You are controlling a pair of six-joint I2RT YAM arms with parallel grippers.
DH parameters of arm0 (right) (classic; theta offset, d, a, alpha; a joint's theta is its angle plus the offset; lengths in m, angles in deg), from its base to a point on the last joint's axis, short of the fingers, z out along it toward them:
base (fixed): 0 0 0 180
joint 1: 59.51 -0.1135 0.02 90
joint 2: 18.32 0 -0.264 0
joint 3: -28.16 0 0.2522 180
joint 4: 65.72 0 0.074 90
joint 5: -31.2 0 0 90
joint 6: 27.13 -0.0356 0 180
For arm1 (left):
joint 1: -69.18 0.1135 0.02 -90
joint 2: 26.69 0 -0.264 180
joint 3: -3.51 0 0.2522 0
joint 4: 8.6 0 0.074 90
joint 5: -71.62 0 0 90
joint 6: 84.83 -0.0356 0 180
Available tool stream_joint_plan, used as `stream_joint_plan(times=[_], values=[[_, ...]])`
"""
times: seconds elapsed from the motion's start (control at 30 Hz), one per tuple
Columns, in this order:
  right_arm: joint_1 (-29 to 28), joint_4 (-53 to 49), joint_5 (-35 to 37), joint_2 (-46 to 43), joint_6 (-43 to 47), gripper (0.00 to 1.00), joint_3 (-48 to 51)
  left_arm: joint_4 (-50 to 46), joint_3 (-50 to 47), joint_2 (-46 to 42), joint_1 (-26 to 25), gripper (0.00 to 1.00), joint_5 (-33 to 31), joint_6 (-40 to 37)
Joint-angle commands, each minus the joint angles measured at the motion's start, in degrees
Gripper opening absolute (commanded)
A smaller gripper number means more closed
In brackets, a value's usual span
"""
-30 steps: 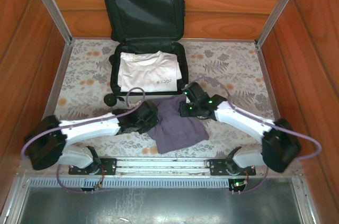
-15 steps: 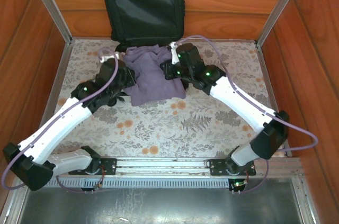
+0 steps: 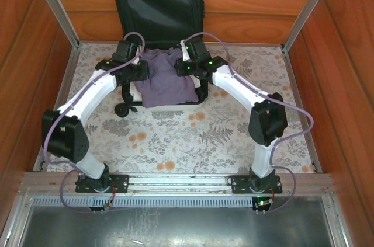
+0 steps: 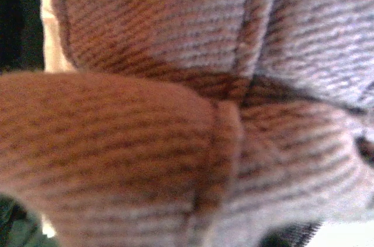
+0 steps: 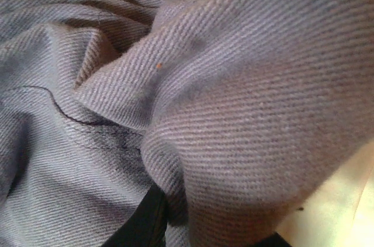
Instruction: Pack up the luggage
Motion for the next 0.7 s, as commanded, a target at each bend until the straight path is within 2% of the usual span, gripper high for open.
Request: stream_joint_plan(times=[0.0, 0.07, 0.1, 0.13, 0.17, 0.2, 0.27, 0.3, 0.33, 0.37, 0.5, 0.57, 0.6, 0.67], values=[[5.5, -3.5, 6.4, 2.4, 1.9, 0.00, -3.8, -3.7, 4.0, 4.8, 4.2, 0.00, -3.0, -3.6], [6.9, -5.0, 6.6, 5.5, 1.3, 0.02, -6.8, -3.7, 7.3, 9.5, 5.2, 0.00, -2.3, -2.5], [7.7, -6.2, 6.1, 6.9, 0.8, 0.08, -8.4, -3.8, 9.2, 11.6, 5.5, 0.03, -1.3, -2.2], [8.6, -7.9, 5.1, 8.5, 0.4, 0.24, -11.1, -4.0, 11.3, 14.1, 5.8, 0.16, -0.8, -1.9], [9.4, -9.7, 3.9, 10.1, 0.3, 0.44, -13.7, -4.6, 13.4, 15.9, 6.1, 0.37, -1.0, -1.7], [10.0, -11.2, 2.6, 11.2, 0.4, 0.57, -16.0, -5.6, 15.3, 17.2, 6.3, 0.54, -1.9, -1.5], [11.0, -15.2, 2.0, 13.2, 1.6, 0.71, -21.1, -7.4, 18.4, 18.3, 6.7, 0.70, -6.0, -1.4], [11.3, -16.9, 1.8, 13.7, 2.4, 0.75, -23.1, -7.6, 19.0, 18.0, 6.8, 0.77, -8.1, -1.7], [11.6, -18.7, 1.8, 14.2, 3.5, 0.77, -25.2, -7.8, 19.5, 17.4, 7.1, 0.94, -10.4, -2.4], [11.9, -20.6, 1.8, 14.4, 4.6, 0.77, -27.1, -8.0, 20.1, 16.6, 7.2, 1.00, -12.0, -3.5], [12.5, -25.0, 2.6, 14.3, 8.7, 0.76, -31.9, -10.8, 23.2, 13.9, 7.3, 1.00, -15.6, -8.3], [12.6, -25.1, 2.0, 14.0, 10.0, 0.69, -33.3, -11.9, 24.7, 12.4, 7.4, 0.99, -14.9, -8.7], [12.6, -24.6, 1.2, 13.8, 10.0, 0.64, -33.3, -12.0, 25.0, 11.8, 7.3, 0.95, -13.2, -8.2], [12.6, -22.5, -1.7, 13.7, 8.9, 0.51, -32.5, -11.9, 26.0, 11.3, 7.3, 0.80, -7.9, -5.3]])
